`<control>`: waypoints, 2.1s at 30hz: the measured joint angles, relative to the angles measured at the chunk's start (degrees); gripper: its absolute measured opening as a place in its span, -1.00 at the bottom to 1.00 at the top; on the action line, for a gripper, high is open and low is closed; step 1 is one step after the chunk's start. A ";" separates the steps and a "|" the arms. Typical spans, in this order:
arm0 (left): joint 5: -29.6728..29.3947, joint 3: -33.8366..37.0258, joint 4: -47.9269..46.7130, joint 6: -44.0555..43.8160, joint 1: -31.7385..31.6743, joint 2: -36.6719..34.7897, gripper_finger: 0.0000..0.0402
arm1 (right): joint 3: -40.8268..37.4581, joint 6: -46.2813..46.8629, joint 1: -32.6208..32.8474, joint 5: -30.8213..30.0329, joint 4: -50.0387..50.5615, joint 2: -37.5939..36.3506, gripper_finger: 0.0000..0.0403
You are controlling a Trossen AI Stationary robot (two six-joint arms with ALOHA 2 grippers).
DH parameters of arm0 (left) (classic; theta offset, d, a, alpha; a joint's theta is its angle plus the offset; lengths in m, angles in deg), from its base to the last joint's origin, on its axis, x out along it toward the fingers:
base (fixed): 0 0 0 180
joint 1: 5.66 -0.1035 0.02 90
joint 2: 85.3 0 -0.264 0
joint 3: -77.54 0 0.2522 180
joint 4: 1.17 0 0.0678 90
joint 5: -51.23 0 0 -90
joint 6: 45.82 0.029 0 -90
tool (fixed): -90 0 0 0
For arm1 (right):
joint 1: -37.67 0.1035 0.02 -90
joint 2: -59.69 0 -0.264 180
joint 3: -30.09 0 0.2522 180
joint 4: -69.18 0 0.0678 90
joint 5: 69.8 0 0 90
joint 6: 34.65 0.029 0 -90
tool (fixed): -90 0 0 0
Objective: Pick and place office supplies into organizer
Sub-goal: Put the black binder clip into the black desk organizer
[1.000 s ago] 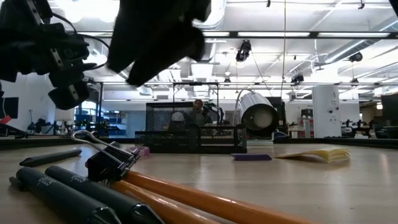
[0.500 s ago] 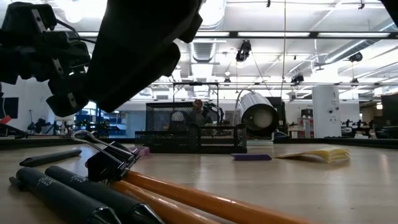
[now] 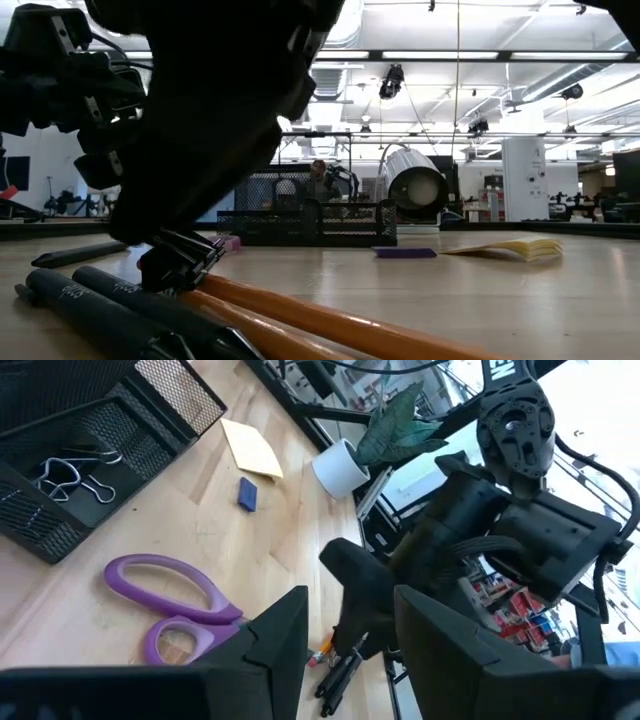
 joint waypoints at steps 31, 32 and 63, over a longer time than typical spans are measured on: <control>0.00 0.00 -0.13 0.00 0.00 0.48 -0.34 | -1.60 12.48 -0.79 2.54 -0.48 0.12 -0.82; 0.00 0.00 -0.11 0.00 0.01 0.64 -0.34 | -1.52 14.71 -0.85 2.49 -0.48 0.12 -0.85; 1.16 -0.01 0.57 -5.09 -0.01 -0.56 -0.34 | 10.31 84.01 -11.93 -42.74 31.79 -0.23 -0.96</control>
